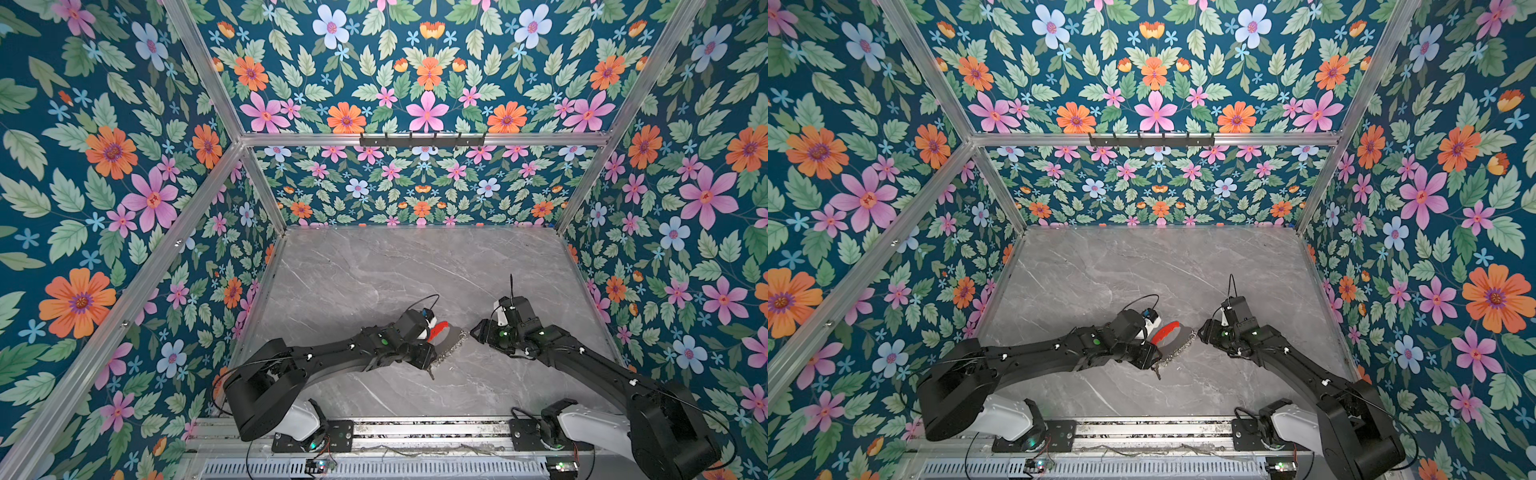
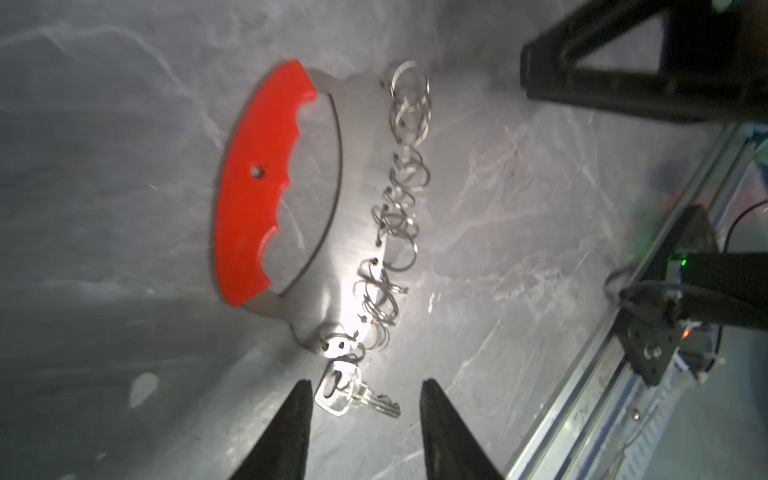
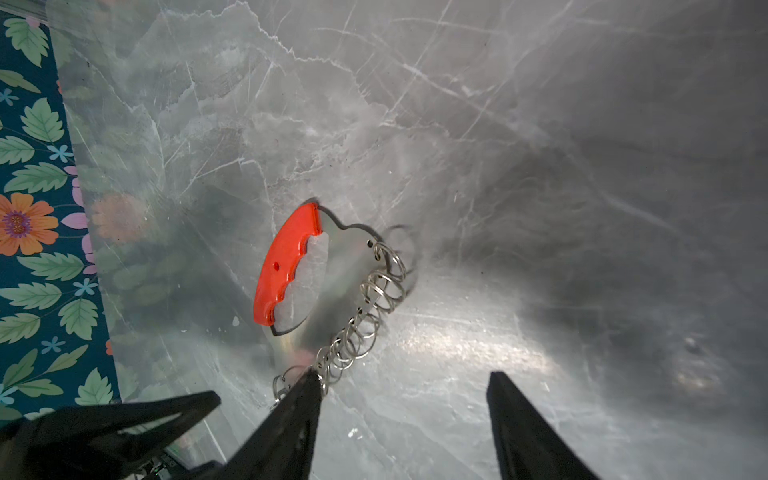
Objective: Remove the keys from the keyring
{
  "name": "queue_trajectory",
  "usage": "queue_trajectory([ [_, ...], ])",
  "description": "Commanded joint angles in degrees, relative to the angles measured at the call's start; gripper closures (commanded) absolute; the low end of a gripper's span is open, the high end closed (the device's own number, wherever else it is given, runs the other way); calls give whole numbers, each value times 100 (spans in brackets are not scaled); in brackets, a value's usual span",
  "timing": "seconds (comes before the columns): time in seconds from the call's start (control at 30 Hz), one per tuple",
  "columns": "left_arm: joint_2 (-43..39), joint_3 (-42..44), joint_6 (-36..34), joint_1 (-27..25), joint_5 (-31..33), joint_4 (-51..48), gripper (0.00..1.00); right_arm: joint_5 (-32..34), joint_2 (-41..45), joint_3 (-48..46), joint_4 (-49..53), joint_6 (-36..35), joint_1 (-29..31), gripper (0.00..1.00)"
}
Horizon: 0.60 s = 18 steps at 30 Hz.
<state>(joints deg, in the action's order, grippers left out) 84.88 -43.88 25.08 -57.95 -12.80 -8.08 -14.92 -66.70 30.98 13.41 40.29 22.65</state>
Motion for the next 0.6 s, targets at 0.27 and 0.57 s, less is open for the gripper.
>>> queue_trajectory([
  [0.27,162,-70,-385,-282,445,-575,65,77,-67,15,-134,-30,-2,35],
  [0.57,385,-130,-497,-374,558,-410,64,70,-141,39,-173,-24,2,35],
])
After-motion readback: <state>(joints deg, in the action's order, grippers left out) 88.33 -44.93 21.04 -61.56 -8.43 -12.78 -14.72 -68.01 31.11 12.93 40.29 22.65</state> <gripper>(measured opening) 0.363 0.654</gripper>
